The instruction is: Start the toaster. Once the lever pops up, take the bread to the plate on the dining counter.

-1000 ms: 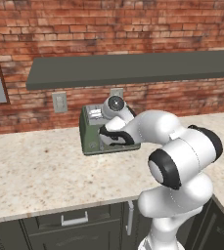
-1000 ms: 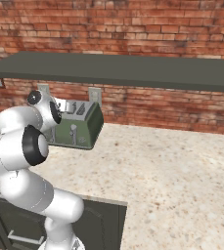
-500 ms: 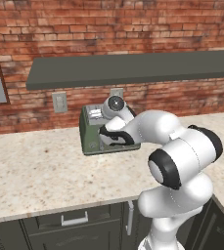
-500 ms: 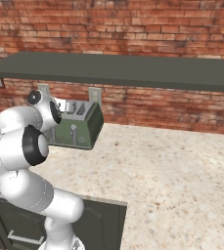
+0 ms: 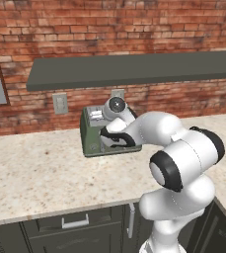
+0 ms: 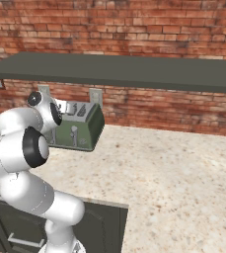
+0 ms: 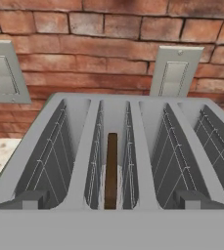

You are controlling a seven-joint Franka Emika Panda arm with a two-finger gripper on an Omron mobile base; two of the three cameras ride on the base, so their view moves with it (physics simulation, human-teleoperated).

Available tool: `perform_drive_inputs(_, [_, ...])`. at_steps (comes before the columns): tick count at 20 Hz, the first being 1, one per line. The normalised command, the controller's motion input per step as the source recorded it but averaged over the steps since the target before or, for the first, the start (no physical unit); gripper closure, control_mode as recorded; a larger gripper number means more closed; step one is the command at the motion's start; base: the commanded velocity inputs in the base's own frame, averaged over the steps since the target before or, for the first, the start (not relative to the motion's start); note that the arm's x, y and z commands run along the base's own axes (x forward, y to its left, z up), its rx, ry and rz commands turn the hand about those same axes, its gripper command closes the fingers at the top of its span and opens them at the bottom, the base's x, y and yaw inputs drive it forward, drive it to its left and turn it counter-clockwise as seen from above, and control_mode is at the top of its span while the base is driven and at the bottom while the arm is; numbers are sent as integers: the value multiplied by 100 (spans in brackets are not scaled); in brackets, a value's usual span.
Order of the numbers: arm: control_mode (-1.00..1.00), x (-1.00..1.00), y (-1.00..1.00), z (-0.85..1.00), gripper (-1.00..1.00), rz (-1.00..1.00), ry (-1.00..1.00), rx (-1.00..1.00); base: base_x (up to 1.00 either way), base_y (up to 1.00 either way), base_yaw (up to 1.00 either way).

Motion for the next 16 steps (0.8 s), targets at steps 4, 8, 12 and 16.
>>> perform_drive_inputs(4, [-100, 0, 0, 0, -100, 0, 0, 0, 0, 0, 0])
perform_drive_inputs(8, [-100, 0, 0, 0, -100, 0, 0, 0, 0, 0, 0])
perform_drive_inputs(12, [-100, 0, 0, 0, -100, 0, 0, 0, 0, 0, 0])
perform_drive_inputs(16, [-100, 0, 0, 0, -100, 0, 0, 0, 0, 0, 0])
